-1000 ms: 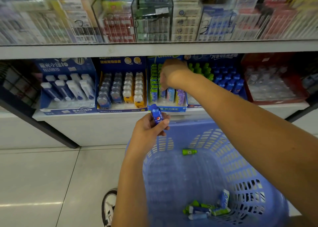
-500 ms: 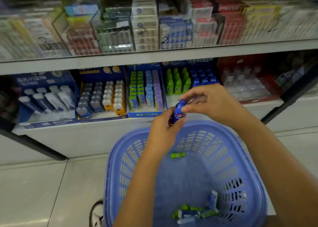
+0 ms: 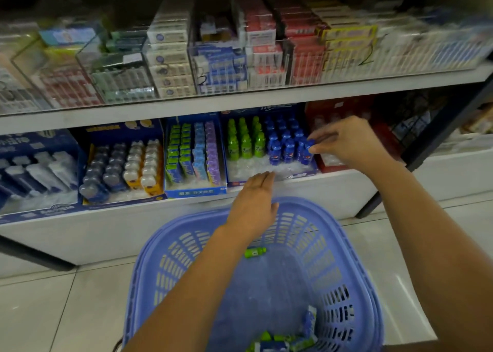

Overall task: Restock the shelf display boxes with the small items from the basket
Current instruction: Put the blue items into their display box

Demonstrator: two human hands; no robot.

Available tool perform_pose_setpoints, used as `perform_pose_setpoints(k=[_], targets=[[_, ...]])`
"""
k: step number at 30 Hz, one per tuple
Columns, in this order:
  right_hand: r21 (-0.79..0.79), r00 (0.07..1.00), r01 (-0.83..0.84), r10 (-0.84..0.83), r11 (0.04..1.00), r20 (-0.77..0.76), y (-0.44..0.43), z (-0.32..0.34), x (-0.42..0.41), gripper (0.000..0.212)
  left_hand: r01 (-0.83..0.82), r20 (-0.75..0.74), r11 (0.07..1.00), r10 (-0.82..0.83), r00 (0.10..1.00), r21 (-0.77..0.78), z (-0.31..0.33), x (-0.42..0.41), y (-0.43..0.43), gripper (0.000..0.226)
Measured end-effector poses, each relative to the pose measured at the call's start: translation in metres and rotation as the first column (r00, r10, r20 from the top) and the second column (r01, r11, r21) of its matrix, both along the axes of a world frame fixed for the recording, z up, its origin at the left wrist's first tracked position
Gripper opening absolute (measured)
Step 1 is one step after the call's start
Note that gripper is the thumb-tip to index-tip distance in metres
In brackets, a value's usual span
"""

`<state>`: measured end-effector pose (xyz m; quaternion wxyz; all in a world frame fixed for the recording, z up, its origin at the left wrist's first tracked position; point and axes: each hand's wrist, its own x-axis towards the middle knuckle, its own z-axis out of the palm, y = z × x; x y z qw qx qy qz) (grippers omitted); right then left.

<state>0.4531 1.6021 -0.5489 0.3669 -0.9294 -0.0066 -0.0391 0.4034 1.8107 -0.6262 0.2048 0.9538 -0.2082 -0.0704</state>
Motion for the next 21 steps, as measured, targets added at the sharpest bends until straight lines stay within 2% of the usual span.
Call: perform_pose_setpoints(k=[7, 13, 17, 19, 21], targets=[[-0.021, 0.996, -0.007, 0.005, 1.0, -0.092, -0.004, -0.02, 0.018, 0.03, 0.009, 0.046, 1.0, -0.008, 0.999, -0.024, -0.013, 0.002, 0.004, 0.07], [-0.148, 0.989, -0.057, 0.036, 0.987, -0.141, -0.002, -0.021, 0.021, 0.034, 0.002, 0.039, 1.0, -0.002, 0.999, -0.008, -0.016, 0.006, 0.004, 0.068], [-0.149, 0.986, -0.049, 0.024, 0.988, -0.163, 0.001, -0.02, 0.018, 0.036, 0.012, 0.013, 0.999, -0.013, 1.0, 0.035, -0.011, 0.006, 0.003, 0.068], [-0.19, 0.987, -0.058, 0.028, 0.98, -0.156, 0.004, -0.016, 0.013, 0.036, 0.007, -0.009, 0.999, -0.006, 1.0, 0.036, -0.007, 0.005, 0.001, 0.068], [-0.266, 0.997, -0.037, 0.019, 0.963, -0.07, 0.007, -0.012, 0.007, 0.036, -0.007, 0.01, 0.999, 0.008, 1.0, -0.032, -0.004, -0.001, 0.001, 0.065]])
